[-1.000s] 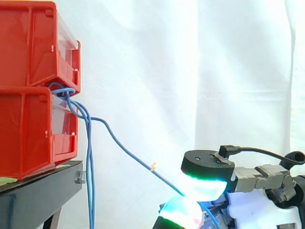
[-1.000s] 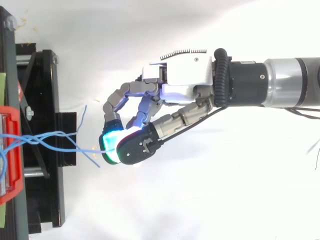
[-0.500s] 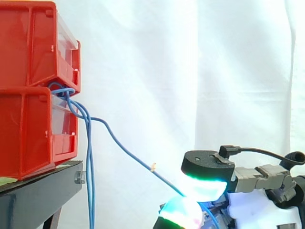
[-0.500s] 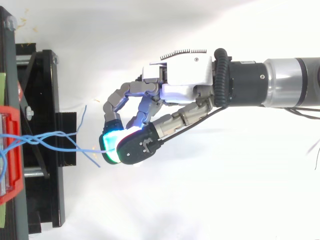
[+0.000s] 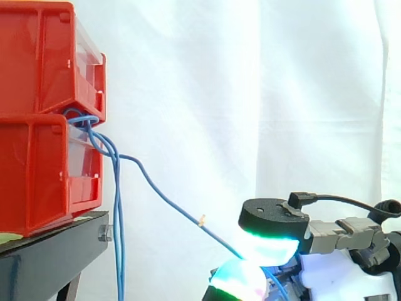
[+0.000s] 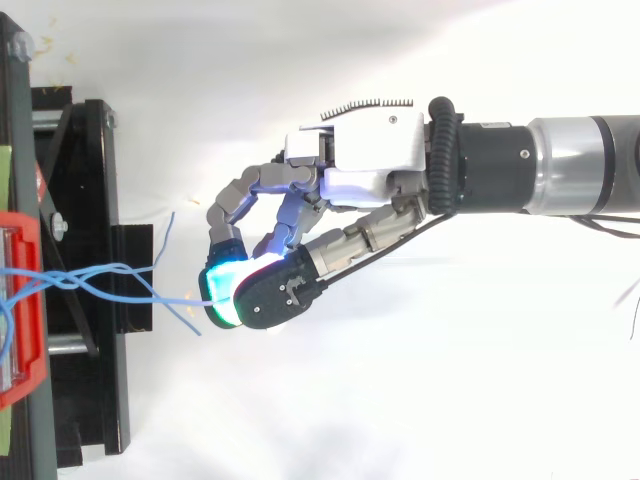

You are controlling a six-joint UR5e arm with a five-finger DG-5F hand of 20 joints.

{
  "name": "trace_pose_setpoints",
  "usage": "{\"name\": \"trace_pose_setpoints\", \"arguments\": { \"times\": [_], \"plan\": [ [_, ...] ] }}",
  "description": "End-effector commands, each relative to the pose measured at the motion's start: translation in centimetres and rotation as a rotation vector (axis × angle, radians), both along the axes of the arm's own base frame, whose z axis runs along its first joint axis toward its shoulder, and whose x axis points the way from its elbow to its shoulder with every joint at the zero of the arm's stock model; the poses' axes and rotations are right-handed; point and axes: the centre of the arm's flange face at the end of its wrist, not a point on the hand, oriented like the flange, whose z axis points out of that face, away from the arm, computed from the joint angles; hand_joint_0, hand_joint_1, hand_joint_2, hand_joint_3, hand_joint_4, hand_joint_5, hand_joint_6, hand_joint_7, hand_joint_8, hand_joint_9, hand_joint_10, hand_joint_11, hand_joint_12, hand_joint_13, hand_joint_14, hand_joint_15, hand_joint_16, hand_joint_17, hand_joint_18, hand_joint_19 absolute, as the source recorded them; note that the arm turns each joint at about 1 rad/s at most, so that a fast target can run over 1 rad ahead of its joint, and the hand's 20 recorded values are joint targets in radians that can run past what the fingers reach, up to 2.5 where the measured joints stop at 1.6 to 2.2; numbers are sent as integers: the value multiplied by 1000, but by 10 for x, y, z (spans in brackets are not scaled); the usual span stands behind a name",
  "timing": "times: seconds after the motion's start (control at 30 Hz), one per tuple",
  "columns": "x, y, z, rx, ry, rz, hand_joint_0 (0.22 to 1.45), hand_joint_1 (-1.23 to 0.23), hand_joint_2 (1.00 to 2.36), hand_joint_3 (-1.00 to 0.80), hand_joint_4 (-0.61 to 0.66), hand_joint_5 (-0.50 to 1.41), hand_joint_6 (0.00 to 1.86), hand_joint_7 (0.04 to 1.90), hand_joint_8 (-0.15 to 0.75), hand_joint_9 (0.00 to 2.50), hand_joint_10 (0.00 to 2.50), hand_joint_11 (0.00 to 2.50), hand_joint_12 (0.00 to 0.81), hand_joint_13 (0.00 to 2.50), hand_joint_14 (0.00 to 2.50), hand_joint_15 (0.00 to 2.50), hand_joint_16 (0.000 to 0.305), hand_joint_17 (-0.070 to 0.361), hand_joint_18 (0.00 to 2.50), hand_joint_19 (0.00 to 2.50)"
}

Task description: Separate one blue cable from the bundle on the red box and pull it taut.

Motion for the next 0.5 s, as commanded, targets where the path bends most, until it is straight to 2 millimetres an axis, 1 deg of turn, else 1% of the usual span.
{"name": "trace_pose_setpoints", "arguments": {
  "times": [0.0, 0.47],
  "plan": [
    [0, 0, 0, 0, 0, 0, 553, -851, 1368, -19, -84, -48, 919, 1164, 306, 1129, 15, 497, 433, 802, 18, 527, 56, 127, 817, 367],
    [0, 0, 0, 0, 0, 0, 555, -851, 1358, -20, -85, -49, 919, 1165, 307, 1120, 15, 502, 432, 800, 20, 526, 56, 126, 814, 366]
  ]
}}
